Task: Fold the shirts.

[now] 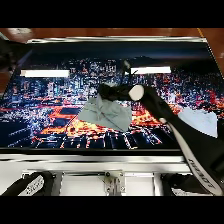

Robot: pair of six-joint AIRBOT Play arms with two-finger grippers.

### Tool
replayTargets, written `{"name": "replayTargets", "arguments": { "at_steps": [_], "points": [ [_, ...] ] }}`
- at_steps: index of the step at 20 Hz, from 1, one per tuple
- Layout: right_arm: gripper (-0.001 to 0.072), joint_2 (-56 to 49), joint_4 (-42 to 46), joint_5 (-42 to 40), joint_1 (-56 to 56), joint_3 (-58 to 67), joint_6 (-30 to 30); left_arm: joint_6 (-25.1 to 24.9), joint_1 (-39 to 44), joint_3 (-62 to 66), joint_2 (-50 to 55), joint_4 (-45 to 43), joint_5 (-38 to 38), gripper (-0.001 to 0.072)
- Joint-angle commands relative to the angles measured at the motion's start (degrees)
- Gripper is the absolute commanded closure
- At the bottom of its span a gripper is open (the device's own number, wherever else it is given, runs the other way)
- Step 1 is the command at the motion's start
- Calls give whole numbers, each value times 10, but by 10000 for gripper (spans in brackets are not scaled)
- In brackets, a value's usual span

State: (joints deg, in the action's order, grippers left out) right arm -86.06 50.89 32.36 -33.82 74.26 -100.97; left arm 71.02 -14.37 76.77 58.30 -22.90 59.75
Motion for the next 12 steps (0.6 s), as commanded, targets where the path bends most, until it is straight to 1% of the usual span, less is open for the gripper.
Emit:
{"name": "replayTargets", "arguments": {
  "at_steps": [1,3,4,6,7,9,10,12],
  "points": [
    [642,-98,-99,-97,-49,0,-6,0,-65,0,-78,-3,87,674],
    [635,-124,-156,-121,-57,0,-5,0,-66,0,-93,-14,113,674],
    [596,-130,-176,-133,-57,0,-2,0,-66,0,-96,-25,124,674],
    [130,-129,-190,-145,-57,1,7,0,-66,-3,-96,-42,127,674],
    [116,-124,-194,-142,-55,1,13,0,-66,-10,-95,-44,121,674],
    [117,-102,-188,-123,-39,1,31,0,-66,-30,-94,-44,110,674],
    [117,-87,-180,-100,-22,1,45,0,-66,-41,-94,-44,108,674],
    [117,-54,-122,-28,24,1,47,-1,-66,-56,-95,-44,108,674]
  ]
}}
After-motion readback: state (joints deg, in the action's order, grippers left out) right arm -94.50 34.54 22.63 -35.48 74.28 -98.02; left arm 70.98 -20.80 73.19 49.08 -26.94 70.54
